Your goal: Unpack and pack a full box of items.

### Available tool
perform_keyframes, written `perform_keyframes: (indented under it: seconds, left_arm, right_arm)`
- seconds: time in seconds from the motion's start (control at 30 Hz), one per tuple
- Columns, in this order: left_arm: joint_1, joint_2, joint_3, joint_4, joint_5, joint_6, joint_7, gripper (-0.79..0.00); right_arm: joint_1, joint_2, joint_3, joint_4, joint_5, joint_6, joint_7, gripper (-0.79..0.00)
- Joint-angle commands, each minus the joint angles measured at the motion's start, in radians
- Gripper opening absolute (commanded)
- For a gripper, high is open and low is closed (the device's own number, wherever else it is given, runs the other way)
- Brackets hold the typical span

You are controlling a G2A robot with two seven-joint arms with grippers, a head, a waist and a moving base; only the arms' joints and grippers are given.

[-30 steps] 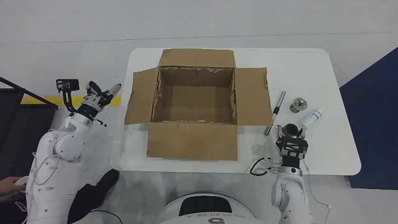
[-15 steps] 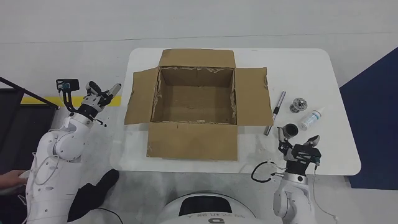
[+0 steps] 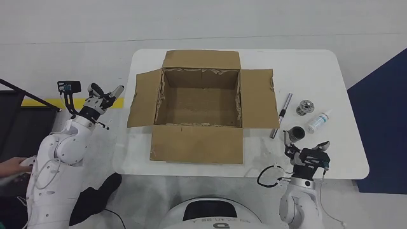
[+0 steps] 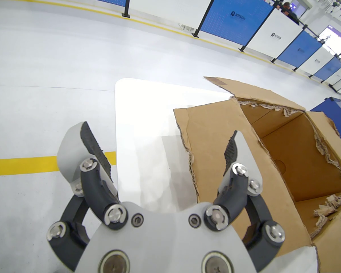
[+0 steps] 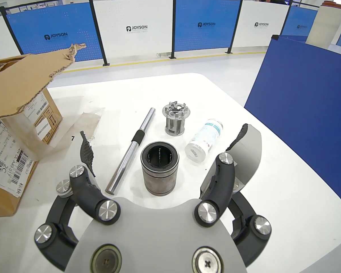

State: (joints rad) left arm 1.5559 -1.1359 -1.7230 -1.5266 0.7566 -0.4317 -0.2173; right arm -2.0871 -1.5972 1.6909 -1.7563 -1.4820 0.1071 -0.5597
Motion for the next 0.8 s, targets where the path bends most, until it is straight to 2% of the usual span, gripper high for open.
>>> perform_keyframes:
  seconds: [0.0, 0.4, 0.47, 0.6, 0.73, 0.77]
  left_arm:
    - [0.0, 0.0, 0.0, 0.0, 0.0, 0.0, 0.0, 0.0]
    - [0.0, 0.0, 0.0, 0.0, 0.0, 0.0, 0.0, 0.0]
    - [0.0, 0.0, 0.0, 0.0, 0.0, 0.0, 0.0, 0.0]
    - [0.0, 0.0, 0.0, 0.0, 0.0, 0.0, 0.0, 0.0]
    - [0.0, 0.0, 0.0, 0.0, 0.0, 0.0, 0.0, 0.0]
    - [0.0, 0.0, 0.0, 0.0, 0.0, 0.0, 0.0, 0.0]
  right_arm:
    - [0.0, 0.0, 0.0, 0.0, 0.0, 0.0, 0.0, 0.0]
    - [0.001, 0.001, -0.002, 0.001, 0.001, -0.012, 0.009, 0.0]
    - [-0.001, 0.006, 0.008, -0.004, -0.018, -0.031, 0.05, 0.0]
    - [0.022, 0.009, 0.008, 0.009, -0.088, 0.028, 0.199, 0.0]
    - [0.045, 0.012, -0.004, 0.032, -0.132, 0.047, 0.277, 0.0]
    - [0.048, 0.013, -0.008, 0.036, -0.139, 0.049, 0.287, -0.031]
